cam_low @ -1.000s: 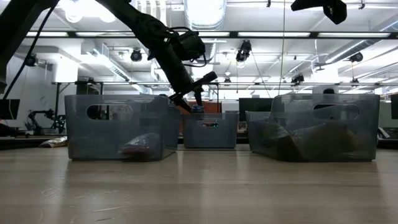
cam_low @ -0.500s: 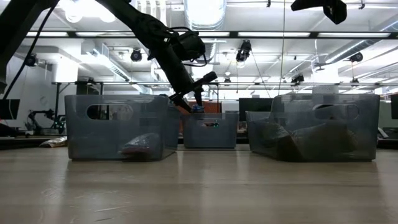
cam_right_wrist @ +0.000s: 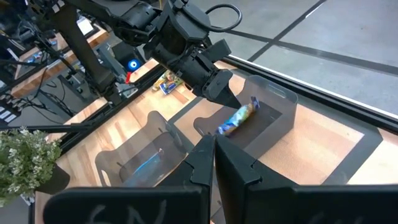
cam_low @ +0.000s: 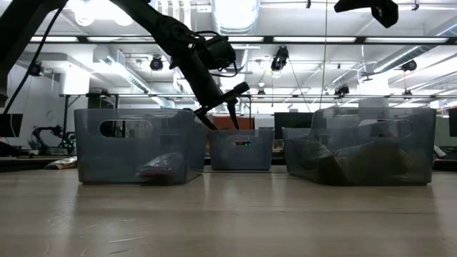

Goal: Pick and place Granola Bars by type
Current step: Put the blue granola bar into the top black bin

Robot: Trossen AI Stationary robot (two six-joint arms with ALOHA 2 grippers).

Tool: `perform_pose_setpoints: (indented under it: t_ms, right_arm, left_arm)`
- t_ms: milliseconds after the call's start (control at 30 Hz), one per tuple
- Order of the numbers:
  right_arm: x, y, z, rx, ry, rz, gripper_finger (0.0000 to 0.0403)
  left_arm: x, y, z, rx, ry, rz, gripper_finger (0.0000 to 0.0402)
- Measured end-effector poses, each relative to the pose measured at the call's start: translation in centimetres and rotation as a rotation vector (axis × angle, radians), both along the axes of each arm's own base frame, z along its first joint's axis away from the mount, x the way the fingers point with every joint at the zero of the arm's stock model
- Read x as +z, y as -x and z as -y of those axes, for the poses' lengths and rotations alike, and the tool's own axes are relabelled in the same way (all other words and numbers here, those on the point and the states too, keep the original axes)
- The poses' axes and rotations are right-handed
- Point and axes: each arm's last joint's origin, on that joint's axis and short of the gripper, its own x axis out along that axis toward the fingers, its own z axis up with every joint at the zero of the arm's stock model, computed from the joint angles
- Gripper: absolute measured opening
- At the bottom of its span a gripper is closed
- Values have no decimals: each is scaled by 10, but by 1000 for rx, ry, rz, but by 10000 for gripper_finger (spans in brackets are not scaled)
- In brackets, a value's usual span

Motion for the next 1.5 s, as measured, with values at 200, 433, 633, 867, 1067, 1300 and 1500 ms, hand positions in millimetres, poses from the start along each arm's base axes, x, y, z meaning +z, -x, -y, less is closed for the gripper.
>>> perform_pose_setpoints:
  t_ms: [200, 433, 633, 867, 1067, 1300, 1500]
  right_arm:
    - [0, 0, 0, 1, -1, 0, 8]
    - [0, 0, 0, 1, -1, 0, 8]
    - [0, 0, 0, 1, -1, 0, 8]
    - [0, 0, 0, 1, -1, -1, 8]
    - [0, 0, 0, 1, -1, -1, 8]
    - [0, 0, 0, 1, -1, -2, 8]
    - [0, 0, 0, 1, 0, -2, 8]
  left_arm:
    - [0, 0, 0, -7, 1, -2, 188]
    - [0, 0, 1, -29, 10, 1, 188]
    - [0, 0, 1, -34, 16, 3, 188]
    - [0, 0, 1, -35, 16, 2, 175]
    - [0, 0, 1, -38, 19, 3, 149]
    - [-1, 0, 2, -68, 25, 1, 106]
    - [-1, -1, 4, -84, 29, 2, 51]
